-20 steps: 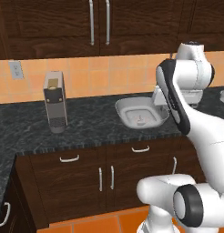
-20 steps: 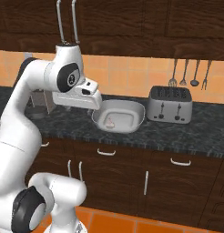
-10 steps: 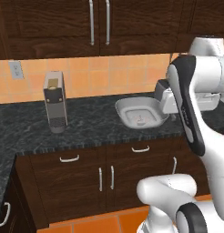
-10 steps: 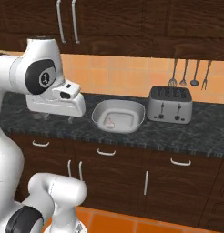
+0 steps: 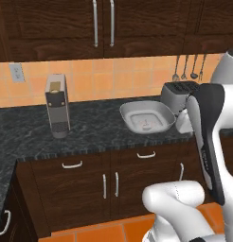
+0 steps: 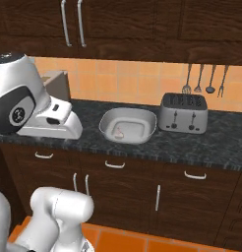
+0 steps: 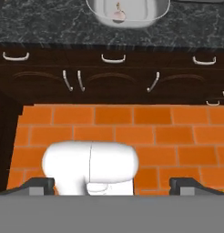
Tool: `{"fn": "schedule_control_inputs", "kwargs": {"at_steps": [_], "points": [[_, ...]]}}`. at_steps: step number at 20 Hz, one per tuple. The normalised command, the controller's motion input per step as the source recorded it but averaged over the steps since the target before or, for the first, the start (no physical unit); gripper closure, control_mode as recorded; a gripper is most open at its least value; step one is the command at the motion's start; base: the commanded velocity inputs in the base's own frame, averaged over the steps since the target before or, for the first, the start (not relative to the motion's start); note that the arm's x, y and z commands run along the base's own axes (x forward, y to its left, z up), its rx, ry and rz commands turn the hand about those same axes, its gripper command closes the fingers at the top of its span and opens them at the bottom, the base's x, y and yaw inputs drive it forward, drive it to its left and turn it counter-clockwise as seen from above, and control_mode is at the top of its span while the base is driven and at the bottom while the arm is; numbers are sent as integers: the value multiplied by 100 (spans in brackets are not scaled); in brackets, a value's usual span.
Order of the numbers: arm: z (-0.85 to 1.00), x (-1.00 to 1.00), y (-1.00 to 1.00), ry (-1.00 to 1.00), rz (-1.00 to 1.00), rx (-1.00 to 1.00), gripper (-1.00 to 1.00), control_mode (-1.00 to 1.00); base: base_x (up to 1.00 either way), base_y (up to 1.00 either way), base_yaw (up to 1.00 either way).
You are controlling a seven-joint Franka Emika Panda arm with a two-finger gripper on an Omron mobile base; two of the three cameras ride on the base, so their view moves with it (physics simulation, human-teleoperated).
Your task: Place one garlic and one steak in each tupperware on the nearby counter, to pack two identical lunches.
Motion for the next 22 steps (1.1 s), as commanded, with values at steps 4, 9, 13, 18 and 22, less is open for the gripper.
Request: {"fn": "schedule_control_inputs", "kwargs": {"at_steps": [4, 9, 13, 18, 22], "points": [[0, -16, 0, -18, 0, -5, -100, -100, 0, 0, 0], [0, -6, 0, -2, 0, 0, -100, -100, 0, 0, 0], [0, 0, 0, 0, 0, 0, -100, -100, 0, 0, 0], [0, 0, 0, 0, 0, 0, -100, -100, 0, 0, 0], [0, 0, 0, 0, 0, 0, -100, 100, -4, -11, 0]]}}
